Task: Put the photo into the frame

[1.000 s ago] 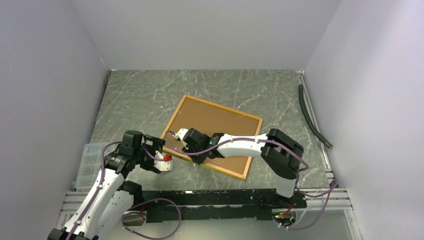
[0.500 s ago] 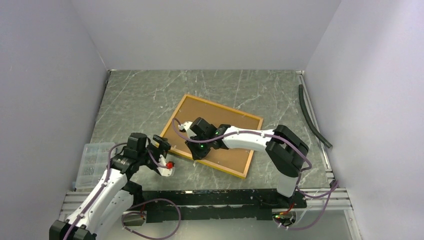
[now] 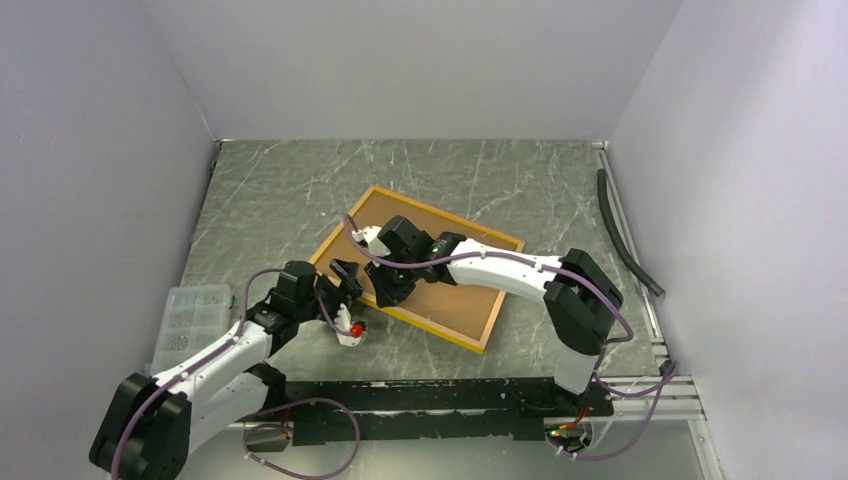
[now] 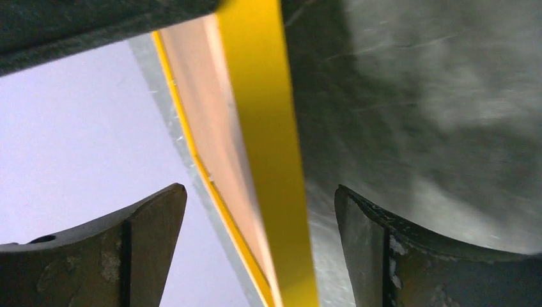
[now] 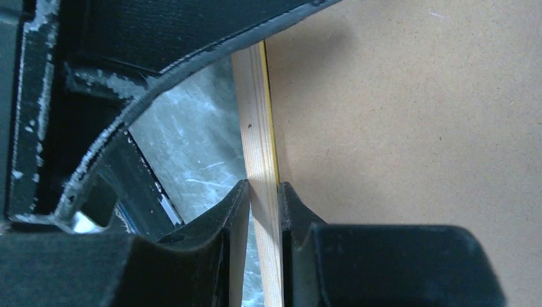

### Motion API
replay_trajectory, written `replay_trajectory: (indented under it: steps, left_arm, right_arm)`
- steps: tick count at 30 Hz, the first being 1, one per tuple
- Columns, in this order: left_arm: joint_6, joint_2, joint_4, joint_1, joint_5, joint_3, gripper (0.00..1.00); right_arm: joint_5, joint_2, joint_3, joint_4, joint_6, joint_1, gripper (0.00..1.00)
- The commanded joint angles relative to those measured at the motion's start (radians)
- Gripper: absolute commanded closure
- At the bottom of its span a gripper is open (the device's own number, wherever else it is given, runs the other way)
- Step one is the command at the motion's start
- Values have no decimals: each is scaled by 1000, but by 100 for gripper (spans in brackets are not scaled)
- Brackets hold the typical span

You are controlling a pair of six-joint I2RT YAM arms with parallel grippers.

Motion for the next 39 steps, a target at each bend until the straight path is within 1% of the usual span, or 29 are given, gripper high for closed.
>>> replay_trajectory:
  steps: [1, 4, 8, 9, 10, 11, 12, 14, 15, 16, 18, 20, 22, 25, 29, 33, 36, 39]
  left_arm:
    - [19, 40, 266, -32, -64, -15, 14]
    - [-16, 34, 219, -44, -82, 22, 29]
    - [-27, 27, 221, -62, -107, 23, 53]
    - [-29, 24, 222, -69, -116, 23, 58]
    - [-34, 19, 218, -74, -123, 26, 63]
    - [-47, 10, 211, -79, -128, 34, 66]
    - [-58, 3, 193, -83, -133, 46, 67]
    - [-84, -14, 143, -89, -144, 77, 66]
    - [-100, -23, 115, -93, -147, 93, 66]
    - [-117, -33, 79, -96, -151, 112, 66]
    - [-148, -62, 16, -102, -152, 144, 66]
    - [-166, -92, -58, -107, -151, 174, 67]
    - [-176, -130, -126, -108, -144, 204, 68]
    - [-192, -171, -228, -111, -131, 248, 68]
    - [-233, -182, -325, -113, -128, 301, 65]
    - [-284, -162, -372, -115, -139, 366, 66]
    - [-314, -158, -394, -116, -135, 403, 65]
    - [-327, -157, -417, -117, -133, 425, 64]
  right_arm:
    - [-64, -63, 72, -4, 23, -3, 100]
    - [-63, -72, 78, -18, 23, -5, 100]
    - [-75, -91, 80, -21, 35, -18, 99]
    - [-73, -99, 80, -24, 34, -22, 94]
    - [-67, -108, 81, -32, 32, -25, 85]
    - [-50, -118, 79, -41, 29, -27, 66]
    - [-25, -137, 72, -44, 23, -30, 50]
    - [28, -185, 42, -42, -14, -32, 31]
    - [56, -212, 27, -41, -37, -32, 25]
    - [82, -242, 10, -43, -59, -32, 21]
    - [131, -292, -24, -56, -111, -28, 17]
    - [184, -339, -81, -62, -200, -1, 12]
    - [263, -400, -144, -46, -291, 58, 9]
    - [312, -427, -178, -62, -365, 108, 9]
    - [339, -442, -192, -62, -417, 157, 7]
    - [453, -430, -196, -30, -437, 207, 8]
    - [573, -398, -199, 1, -451, 239, 12]
    - [688, -364, -188, 22, -470, 261, 20]
